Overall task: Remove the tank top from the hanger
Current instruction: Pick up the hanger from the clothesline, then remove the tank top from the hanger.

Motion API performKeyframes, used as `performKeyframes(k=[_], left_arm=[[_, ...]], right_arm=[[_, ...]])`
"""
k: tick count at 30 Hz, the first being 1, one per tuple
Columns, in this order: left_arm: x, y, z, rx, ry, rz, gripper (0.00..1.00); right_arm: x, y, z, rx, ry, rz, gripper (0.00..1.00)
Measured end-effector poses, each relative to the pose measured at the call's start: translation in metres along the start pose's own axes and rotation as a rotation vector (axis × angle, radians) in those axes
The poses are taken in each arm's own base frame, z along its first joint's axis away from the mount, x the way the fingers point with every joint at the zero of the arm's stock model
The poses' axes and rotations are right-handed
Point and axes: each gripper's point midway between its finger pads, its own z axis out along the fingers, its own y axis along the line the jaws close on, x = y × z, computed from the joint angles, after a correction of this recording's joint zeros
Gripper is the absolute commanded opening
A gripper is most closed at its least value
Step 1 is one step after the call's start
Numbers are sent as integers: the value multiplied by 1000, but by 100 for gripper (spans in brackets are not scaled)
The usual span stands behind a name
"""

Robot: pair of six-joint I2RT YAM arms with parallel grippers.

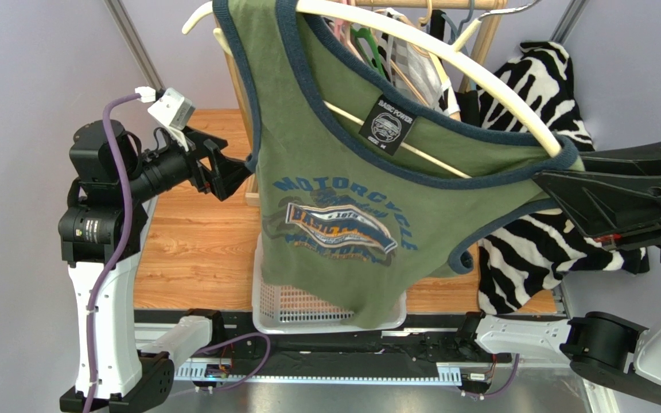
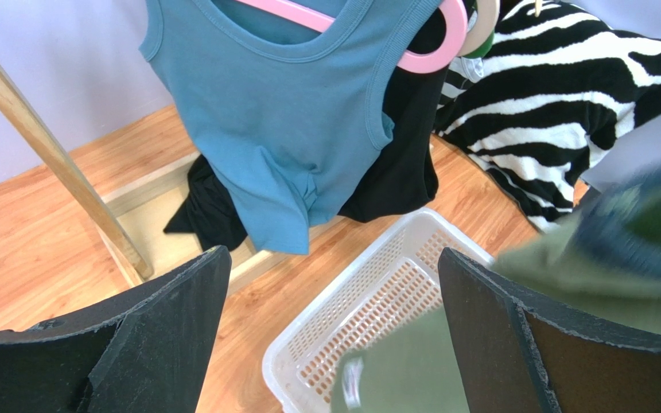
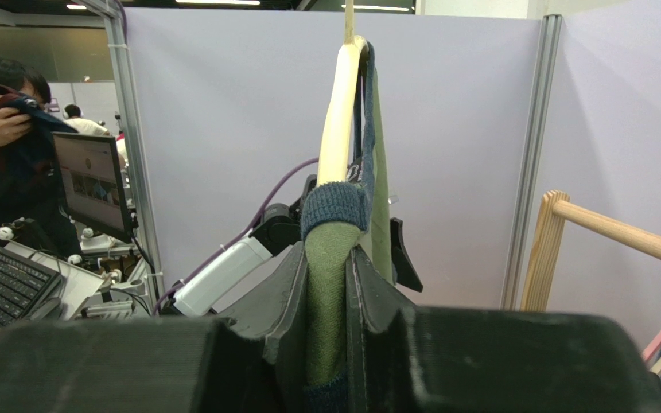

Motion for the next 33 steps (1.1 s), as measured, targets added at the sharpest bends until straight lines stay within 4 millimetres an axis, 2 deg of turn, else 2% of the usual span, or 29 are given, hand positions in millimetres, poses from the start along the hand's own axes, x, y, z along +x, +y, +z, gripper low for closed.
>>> performKeyframes(k=[2, 9, 12, 16, 21, 26, 30, 33], left_arm=[[0, -2, -2, 0, -2, 4, 99], [-1, -9, -11, -1, -17, 41, 99], [-1, -12, -15, 0, -23, 55, 99], [2, -15, -20, -1, -27, 75, 98], [10, -13, -20, -8, -9, 89, 99], [10, -16, -23, 1, 0, 102, 99], [3, -26, -26, 38, -23, 97, 96], [2, -35, -22, 95, -41, 54, 89]], right_arm=[[8, -5, 3, 17, 18, 1, 0], [55, -34, 18, 116, 144, -6, 0], [70, -47, 24, 157, 184, -18, 0], [91, -60, 26, 206, 230, -25, 0], [150, -69, 7, 243, 366, 9, 0], [219, -74, -27, 290, 523, 70, 0], [248, -76, -45, 320, 582, 103, 0], [249, -75, -48, 324, 578, 115, 0]])
